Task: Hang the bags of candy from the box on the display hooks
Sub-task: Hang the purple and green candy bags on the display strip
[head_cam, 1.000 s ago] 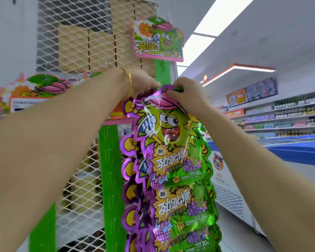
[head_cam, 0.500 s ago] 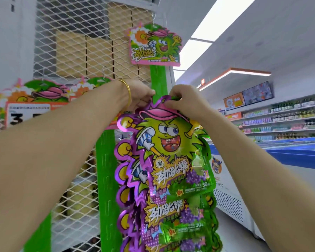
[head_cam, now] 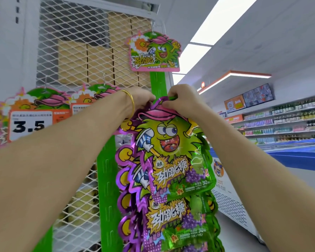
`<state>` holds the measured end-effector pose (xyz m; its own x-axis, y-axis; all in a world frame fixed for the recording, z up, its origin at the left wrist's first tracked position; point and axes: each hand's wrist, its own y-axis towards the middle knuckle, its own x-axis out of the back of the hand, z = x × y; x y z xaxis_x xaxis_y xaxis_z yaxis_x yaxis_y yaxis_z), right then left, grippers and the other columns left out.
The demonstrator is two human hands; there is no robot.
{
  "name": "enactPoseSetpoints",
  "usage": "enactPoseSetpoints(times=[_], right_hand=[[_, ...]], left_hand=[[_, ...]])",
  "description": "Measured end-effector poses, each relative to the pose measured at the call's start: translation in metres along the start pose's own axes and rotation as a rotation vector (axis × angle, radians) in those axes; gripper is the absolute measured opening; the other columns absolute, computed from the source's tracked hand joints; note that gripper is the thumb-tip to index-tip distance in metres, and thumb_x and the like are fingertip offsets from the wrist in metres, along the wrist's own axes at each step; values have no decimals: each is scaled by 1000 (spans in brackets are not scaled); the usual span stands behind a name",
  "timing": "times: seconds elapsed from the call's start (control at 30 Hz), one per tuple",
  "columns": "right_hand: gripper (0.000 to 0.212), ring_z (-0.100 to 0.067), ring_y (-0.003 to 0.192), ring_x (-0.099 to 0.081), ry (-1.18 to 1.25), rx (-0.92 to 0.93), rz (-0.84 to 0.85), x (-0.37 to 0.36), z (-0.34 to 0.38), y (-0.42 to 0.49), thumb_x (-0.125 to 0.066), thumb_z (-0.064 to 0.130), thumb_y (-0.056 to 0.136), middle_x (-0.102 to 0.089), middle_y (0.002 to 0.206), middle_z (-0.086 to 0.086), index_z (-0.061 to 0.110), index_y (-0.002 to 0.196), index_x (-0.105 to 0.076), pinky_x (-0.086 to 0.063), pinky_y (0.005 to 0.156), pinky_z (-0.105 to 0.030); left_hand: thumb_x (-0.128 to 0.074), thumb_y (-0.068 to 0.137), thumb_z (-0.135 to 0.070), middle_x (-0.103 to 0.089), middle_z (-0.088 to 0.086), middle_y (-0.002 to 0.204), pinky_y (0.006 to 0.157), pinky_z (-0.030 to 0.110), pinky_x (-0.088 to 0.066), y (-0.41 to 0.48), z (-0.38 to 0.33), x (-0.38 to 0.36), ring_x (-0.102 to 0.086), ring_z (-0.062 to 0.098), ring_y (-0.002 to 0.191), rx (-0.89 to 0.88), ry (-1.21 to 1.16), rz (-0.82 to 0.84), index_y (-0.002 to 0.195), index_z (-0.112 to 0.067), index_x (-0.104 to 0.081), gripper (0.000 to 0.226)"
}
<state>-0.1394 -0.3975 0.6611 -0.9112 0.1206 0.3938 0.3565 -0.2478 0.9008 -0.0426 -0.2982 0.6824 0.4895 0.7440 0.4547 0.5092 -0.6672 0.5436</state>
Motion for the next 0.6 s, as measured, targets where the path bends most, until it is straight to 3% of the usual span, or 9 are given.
enactPoseSetpoints(times=[0.1,0.2,0.33,0.43,0.53,0.6], right_hand=[[22,-21,69,-41,25,-8,23,-1,-3,-5,-69,24,81,-42,64,0,9,74,-53,-29,54,-28],[24,-21,68,-40,59,-4,55,1,-4,-11,-69,23,82,-43,68,-5,3,77,-56,-27,54,-28],[32,-18,67,-40,121,-20,126,0,-7,-20,-69,23,82,-46,72,-7,-6,89,-60,-28,54,-28],[31,-17,74,-45,179,-56,126,-3,-12,-28,-71,25,82,-51,85,-3,3,98,-57,-37,63,-29],[32,-13,75,-45,177,-92,118,-7,-16,-31,-73,27,80,-48,83,5,10,98,-52,-36,58,-22],[34,-15,75,-45,169,-96,99,-9,-16,-31,-74,29,77,-46,79,7,12,95,-51,-33,55,-22]], left_hand=[[-45,96,-12,-45,3,65,29,10,-32,-1,1,-2,-42,12,55,-1,-39,-3,71,-14,-43,26],[-43,97,-15,-46,3,68,32,12,-37,-3,1,-2,-43,11,58,18,-48,7,73,-14,-43,25],[-47,96,-21,-55,3,76,60,22,-40,-9,6,2,-48,13,67,15,-22,22,80,-12,-52,19],[-54,92,-13,-63,10,88,63,25,-46,-13,11,3,-56,20,76,-113,147,2,99,-2,-63,15],[-61,86,-8,-65,13,103,90,39,-51,-17,16,1,-61,24,93,-164,243,-38,107,-3,-64,22],[-62,85,-7,-64,12,109,96,37,-46,-18,18,-1,-60,25,101,-177,261,-65,109,-3,-64,25]])
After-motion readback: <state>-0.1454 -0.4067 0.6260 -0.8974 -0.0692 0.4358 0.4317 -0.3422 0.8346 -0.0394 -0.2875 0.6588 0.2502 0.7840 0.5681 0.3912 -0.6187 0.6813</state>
